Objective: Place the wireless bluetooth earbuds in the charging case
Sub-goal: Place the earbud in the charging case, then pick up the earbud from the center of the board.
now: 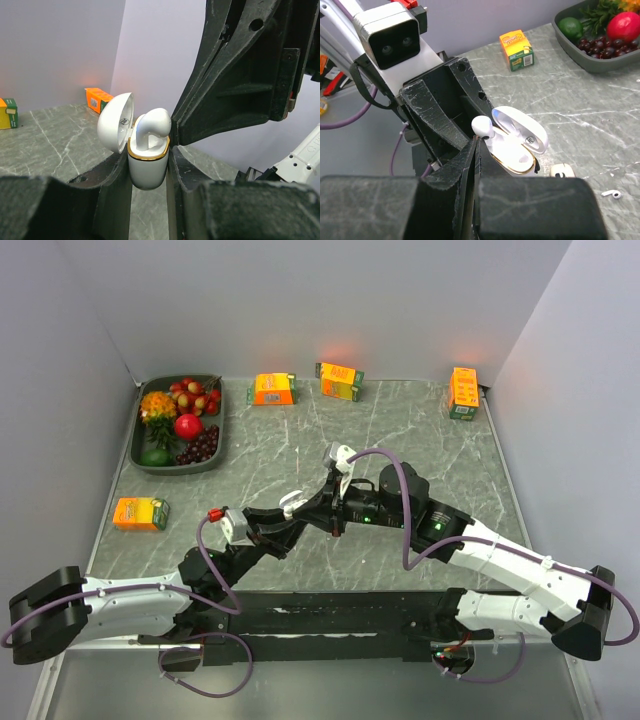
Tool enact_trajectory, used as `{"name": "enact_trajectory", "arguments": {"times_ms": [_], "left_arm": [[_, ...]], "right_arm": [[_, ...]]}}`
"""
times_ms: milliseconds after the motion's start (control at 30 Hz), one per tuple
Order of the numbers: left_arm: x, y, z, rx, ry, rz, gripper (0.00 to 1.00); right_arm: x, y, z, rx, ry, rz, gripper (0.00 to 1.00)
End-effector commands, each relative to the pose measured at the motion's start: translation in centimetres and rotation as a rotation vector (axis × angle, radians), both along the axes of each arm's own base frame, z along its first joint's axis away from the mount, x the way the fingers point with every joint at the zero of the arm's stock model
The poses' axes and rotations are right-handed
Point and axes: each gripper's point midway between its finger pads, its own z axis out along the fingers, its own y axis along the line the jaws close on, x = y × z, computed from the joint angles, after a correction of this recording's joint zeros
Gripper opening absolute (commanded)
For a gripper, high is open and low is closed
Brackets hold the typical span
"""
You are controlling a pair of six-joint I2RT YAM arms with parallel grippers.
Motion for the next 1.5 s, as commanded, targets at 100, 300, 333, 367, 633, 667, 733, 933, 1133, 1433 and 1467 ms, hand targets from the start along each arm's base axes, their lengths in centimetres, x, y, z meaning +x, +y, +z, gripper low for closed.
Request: {"name": "enact_trajectory", "arguments": {"times_ms": [100,300,333,367,633,667,733,933,1133,1433,1467], "left_arm": [[-0.7,0.4,1.5,-0.057,-0.027,-0.026,0.01],[-0.8,0.3,1.3,-0.053,-0.022,-0.029,0.01],[-0.7,0.4,1.3,-0.054,-0.021,-0.027,0.01],[-0.7,0.4,1.3,-0.054,-0.021,-0.027,0.01],[-0.7,0.4,1.5,-0.058,-0.024,-0.026,0.01],[-0.8,0.4,1.5,-0.06,-0.023,-0.027,0.01],[-0.7,0.4,1.4,-0.057,-0.022,-0.027,0.01],[-0.7,0.4,1.5,-0.058,-0.023,-0.026,0.01],[-0.7,0.5,1.3,-0.054,-0.02,-0.02,0.01],[-0.6,1.5,0.9,-0.061,-0.005,0.001,0.01],[-0.6,1.5,0.6,-0.051,-0.005,0.005,0.01]], "right_arm": [[0.4,0.3,3.1,0.055,-0.063,-0.011,0.05],[0.8,0.1,2.6,0.047,-0.053,-0.037,0.05],[0.8,0.0,2.8,0.052,-0.057,-0.04,0.05],[1.0,-0.1,2.7,0.05,-0.059,-0.054,0.05],[1.6,-0.8,2.5,0.025,-0.062,-0.089,0.06],[1.6,-0.9,2.5,0.026,-0.063,-0.094,0.06],[1.8,-1.1,2.4,0.024,-0.063,-0.102,0.06],[2.2,-1.8,2.3,0.015,-0.068,-0.136,0.06],[3.6,-4.8,3.4,0.043,-0.095,-0.276,0.06],[10.5,-10.3,-7.7,-0.106,0.271,-0.532,0.62],[10.7,-10.0,-8.7,-0.126,0.297,-0.533,0.64]]}}
